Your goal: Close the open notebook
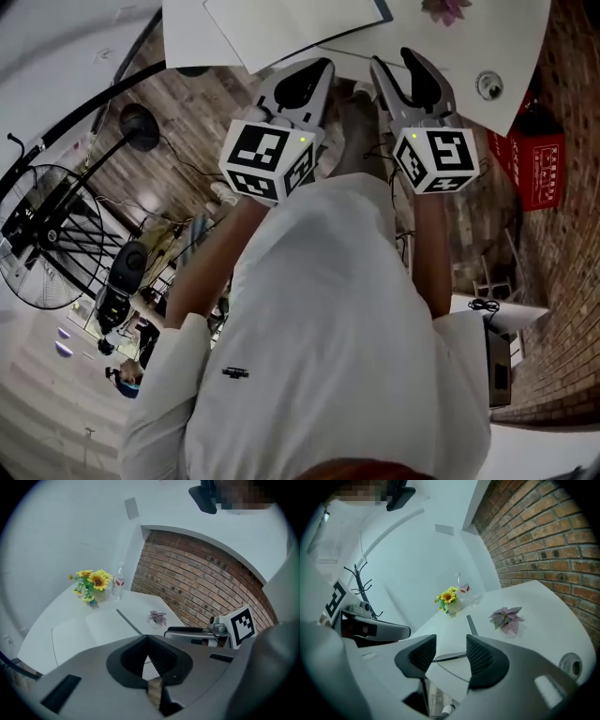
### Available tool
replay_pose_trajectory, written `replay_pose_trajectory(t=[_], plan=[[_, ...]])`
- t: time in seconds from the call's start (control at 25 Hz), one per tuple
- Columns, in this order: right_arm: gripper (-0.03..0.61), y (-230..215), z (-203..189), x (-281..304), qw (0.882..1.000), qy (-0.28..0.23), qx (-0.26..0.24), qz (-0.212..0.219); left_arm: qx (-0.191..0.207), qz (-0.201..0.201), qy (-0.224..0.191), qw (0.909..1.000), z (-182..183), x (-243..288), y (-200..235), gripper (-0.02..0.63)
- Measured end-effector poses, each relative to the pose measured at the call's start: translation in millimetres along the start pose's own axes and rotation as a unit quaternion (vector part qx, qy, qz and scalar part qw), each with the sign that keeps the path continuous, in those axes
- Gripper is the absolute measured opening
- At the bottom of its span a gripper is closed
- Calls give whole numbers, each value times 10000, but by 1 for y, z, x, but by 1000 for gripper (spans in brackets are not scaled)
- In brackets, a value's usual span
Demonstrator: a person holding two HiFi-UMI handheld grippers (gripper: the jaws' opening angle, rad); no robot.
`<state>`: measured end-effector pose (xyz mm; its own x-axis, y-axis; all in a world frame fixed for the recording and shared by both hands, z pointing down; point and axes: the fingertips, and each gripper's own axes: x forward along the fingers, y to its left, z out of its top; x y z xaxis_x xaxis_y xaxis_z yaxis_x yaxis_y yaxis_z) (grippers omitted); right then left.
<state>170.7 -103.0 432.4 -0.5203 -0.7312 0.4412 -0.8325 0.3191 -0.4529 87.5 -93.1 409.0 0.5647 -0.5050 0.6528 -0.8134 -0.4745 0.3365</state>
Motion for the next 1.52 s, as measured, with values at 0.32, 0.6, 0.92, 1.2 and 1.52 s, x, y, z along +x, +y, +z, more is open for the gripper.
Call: replay_pose_trajectory(t=[0.32, 0.6, 0.92, 1.2, 1.52], plan=[[234, -19, -5, 31, 9993, 44, 310, -214, -56, 42, 82, 9999, 0, 22, 20, 9], [249, -32, -11, 53, 9974, 128, 570, -411, -186, 135, 176, 9996, -7, 38, 40, 9], [255, -48, -20, 73, 9945, 271, 795, -622, -337, 147, 323, 9988, -19, 61, 55, 9], [270, -56, -30, 84, 9923, 397, 899, -757, -392, 160, 457, 9981, -29, 75, 69, 9], [287, -60, -36, 92, 9889, 575, 1025, -905, -482, 297, 681, 9961, -45, 82, 88, 9]])
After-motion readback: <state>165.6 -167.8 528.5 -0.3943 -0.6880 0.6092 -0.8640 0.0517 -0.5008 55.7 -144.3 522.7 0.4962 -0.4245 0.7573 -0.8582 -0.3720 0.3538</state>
